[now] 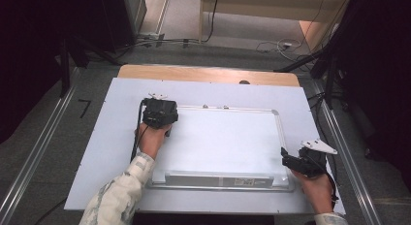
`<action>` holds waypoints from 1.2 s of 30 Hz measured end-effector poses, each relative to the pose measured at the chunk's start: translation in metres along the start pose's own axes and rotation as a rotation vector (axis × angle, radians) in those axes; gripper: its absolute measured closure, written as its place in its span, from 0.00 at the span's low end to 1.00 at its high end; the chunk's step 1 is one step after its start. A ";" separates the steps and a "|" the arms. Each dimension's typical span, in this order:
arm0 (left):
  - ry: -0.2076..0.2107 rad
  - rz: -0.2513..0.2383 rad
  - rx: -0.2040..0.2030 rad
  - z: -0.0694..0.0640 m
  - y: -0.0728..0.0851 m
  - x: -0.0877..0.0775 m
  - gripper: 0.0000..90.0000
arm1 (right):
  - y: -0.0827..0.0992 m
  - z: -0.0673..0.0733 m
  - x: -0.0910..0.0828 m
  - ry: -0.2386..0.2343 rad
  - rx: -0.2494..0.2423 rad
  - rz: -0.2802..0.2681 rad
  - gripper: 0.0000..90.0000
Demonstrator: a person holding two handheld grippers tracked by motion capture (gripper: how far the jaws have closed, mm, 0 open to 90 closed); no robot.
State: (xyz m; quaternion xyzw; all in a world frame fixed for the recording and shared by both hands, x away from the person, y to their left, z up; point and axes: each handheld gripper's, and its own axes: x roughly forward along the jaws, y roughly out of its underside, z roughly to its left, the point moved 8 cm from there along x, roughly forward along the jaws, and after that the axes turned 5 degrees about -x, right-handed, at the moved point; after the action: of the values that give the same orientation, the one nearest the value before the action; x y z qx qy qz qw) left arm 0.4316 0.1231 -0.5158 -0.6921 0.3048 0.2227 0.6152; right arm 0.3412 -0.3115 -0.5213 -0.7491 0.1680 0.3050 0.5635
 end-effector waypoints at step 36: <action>-0.094 0.077 -0.017 -0.002 0.010 0.033 0.44 | -0.001 0.001 0.001 -0.004 -0.002 0.001 0.16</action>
State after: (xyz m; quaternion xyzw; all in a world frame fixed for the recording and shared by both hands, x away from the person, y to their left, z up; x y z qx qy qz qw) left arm 0.4479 0.1158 -0.5453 -0.6739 0.2998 0.2811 0.6140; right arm 0.3425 -0.3100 -0.5218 -0.7491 0.1667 0.3069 0.5629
